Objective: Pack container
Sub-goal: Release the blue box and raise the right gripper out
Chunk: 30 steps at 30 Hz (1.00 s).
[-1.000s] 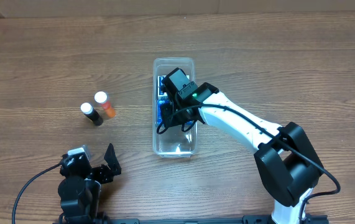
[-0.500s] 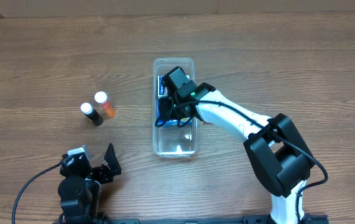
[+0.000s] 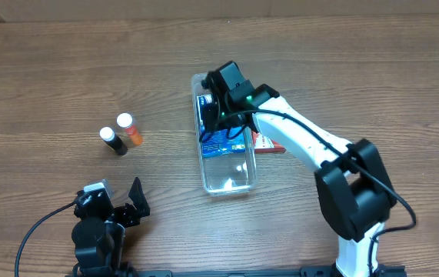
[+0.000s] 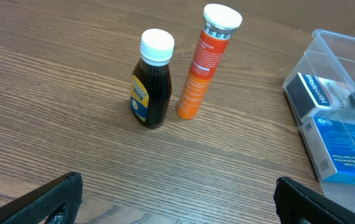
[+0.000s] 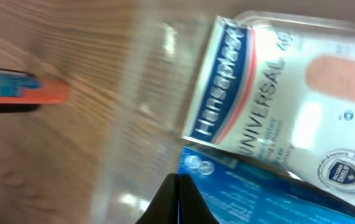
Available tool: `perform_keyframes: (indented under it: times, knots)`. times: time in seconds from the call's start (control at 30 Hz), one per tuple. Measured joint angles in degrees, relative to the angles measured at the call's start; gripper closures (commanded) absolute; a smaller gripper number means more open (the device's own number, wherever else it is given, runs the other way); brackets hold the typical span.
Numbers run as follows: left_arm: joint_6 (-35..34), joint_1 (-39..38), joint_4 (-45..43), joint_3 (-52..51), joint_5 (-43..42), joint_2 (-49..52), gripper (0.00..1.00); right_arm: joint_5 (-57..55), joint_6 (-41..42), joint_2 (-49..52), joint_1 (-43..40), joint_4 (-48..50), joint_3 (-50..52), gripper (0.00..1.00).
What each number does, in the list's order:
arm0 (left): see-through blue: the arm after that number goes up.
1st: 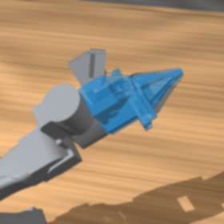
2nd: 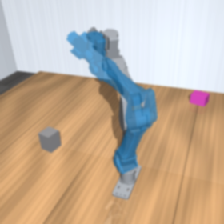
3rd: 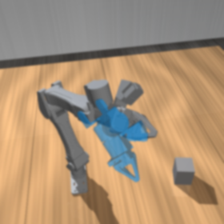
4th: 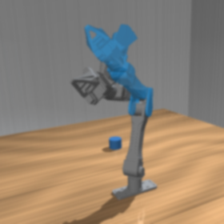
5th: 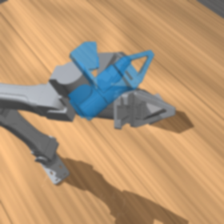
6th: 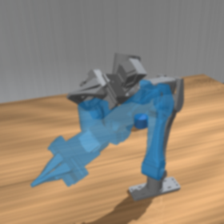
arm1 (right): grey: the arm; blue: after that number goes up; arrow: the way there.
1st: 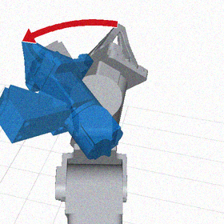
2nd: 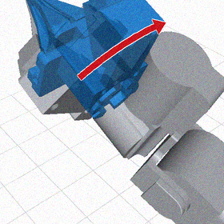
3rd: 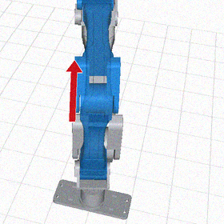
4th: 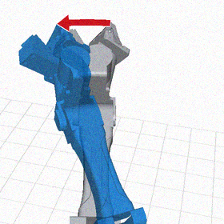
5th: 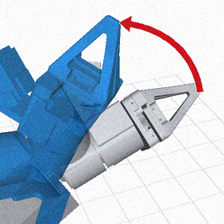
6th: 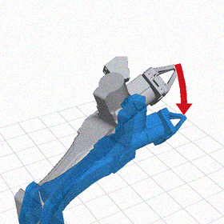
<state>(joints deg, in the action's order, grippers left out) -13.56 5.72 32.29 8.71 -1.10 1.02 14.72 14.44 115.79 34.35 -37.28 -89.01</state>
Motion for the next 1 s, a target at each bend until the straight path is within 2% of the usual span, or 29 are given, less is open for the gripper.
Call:
perform_keyframes:
  times: [0.17, 0.27, 0.37, 0.6, 0.8, 1.0]
  knots:
    - [0.00, 0.00, 0.00, 0.00, 0.00, 0.00, 0.00, -0.26, -0.48, -5.46, 0.37, -9.27, -2.29, 0.96]
    - [0.00, 0.00, 0.00, 0.00, 0.00, 0.00, 0.00, -0.48, 3.10, -6.64, 0.46, -16.06, -2.27, 0.96]
    - [0.02, 0.00, 0.00, 0.00, 0.00, 0.00, 0.00, -0.68, 7.39, -6.08, 1.01, -17.33, 0.04, 0.96]
    - [0.00, 0.00, 0.00, 0.00, 0.00, 0.00, 0.00, 1.44, 15.17, 0.15, 2.29, -12.24, 7.56, 0.96]
    - [0.00, 0.00, 0.00, 0.00, 0.00, 0.00, 0.00, 2.67, 16.68, 1.38, 2.29, -10.56, 8.13, 0.96]
    - [0.00, 0.00, 0.00, 0.00, 0.00, 0.00, 0.00, 3.08, 17.55, 1.38, 2.29, -3.50, 8.13, 0.96]
